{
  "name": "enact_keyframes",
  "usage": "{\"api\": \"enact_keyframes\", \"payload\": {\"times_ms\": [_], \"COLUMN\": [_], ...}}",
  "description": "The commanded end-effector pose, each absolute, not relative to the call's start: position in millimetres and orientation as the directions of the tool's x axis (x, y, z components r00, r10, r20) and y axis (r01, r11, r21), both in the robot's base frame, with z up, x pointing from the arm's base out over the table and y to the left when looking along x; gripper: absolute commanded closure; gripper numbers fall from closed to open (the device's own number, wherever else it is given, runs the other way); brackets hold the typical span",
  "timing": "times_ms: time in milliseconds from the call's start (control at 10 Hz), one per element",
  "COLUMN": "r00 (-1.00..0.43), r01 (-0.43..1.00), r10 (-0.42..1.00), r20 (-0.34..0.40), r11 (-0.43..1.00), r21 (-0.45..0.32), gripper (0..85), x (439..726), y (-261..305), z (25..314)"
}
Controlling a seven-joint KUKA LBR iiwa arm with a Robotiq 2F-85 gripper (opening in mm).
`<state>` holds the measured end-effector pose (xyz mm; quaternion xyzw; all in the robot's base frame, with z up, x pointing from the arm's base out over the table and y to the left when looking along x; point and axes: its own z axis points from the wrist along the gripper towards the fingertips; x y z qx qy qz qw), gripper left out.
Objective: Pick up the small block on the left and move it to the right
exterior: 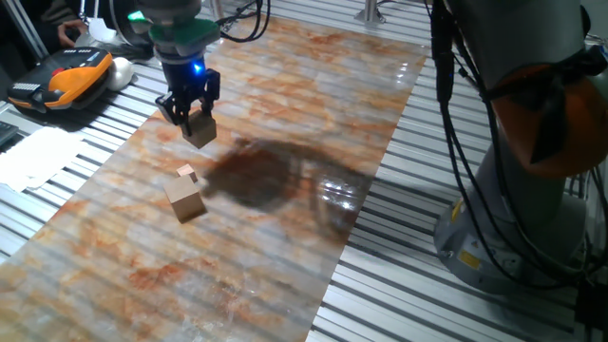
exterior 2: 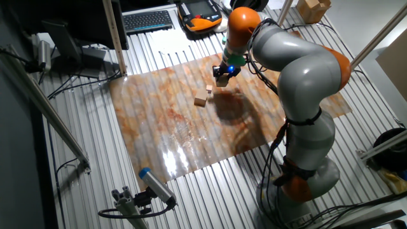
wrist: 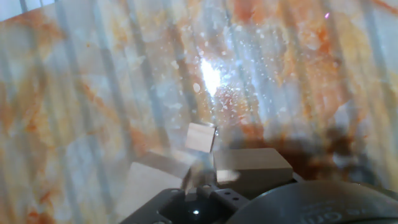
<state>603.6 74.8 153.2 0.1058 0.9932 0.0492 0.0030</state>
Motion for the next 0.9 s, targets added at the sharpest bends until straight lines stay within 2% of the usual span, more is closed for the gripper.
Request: {"api": "enact_keyframes", "payload": {"times_ms": [0, 300, 600, 800], "r00": [-0.976, -0.965, -0.936, -0.910], "r01": [0.214, 0.263, 0.353, 0.413], "r10": [0.216, 0.260, 0.345, 0.405], "r20": [0.000, 0.039, 0.073, 0.086], "r11": [0.971, 0.957, 0.926, 0.900], "r21": [0.105, 0.124, 0.138, 0.141], "gripper": [85.0, 85.0, 85.0, 85.0], "x": [604, 604, 629, 637], "y": [75, 75, 127, 164], "z": [153, 153, 182, 189]}}
